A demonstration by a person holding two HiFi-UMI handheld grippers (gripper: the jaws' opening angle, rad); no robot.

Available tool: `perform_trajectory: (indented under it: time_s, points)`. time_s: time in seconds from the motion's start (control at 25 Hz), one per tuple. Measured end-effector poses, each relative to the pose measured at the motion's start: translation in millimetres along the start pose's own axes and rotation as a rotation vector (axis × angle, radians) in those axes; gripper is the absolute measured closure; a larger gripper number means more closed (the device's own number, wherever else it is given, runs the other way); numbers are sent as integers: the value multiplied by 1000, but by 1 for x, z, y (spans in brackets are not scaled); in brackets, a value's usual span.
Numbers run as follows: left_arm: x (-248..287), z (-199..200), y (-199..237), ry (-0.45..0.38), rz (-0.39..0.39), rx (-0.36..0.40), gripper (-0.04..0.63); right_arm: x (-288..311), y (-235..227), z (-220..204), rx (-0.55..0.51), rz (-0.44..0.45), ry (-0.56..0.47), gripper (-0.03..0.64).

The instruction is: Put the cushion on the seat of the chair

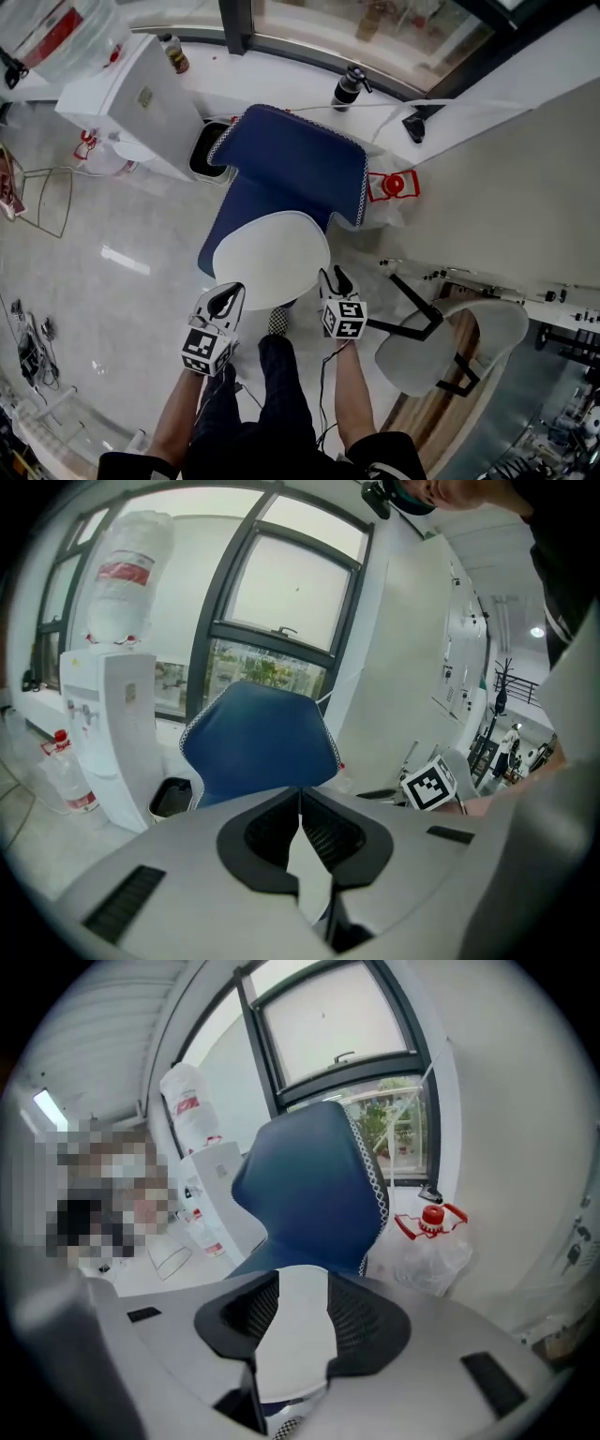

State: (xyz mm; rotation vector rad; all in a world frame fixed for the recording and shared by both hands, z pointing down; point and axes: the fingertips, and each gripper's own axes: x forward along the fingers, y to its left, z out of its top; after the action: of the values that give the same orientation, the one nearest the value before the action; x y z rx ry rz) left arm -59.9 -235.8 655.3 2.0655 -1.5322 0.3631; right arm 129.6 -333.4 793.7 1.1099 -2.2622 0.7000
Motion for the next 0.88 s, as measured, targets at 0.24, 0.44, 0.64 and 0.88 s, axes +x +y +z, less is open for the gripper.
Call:
perform_trajectory:
  time_s: [0.24,0.44,0.64,0.88]
  points:
    - [-51,35,-2,-60,9,17,571,-53,50,42,-45,8,-79,479]
    - [-101,54,-4,-97,11,43,571,-98,99,68,-85,25,-142,506]
    - [-145,73,-9,-143,15,65,571,-149,141,95,-113,24,-216,520]
    - [-198,95,-28,-207,-15,105,571,-217,188,120,-126,13,-315,539]
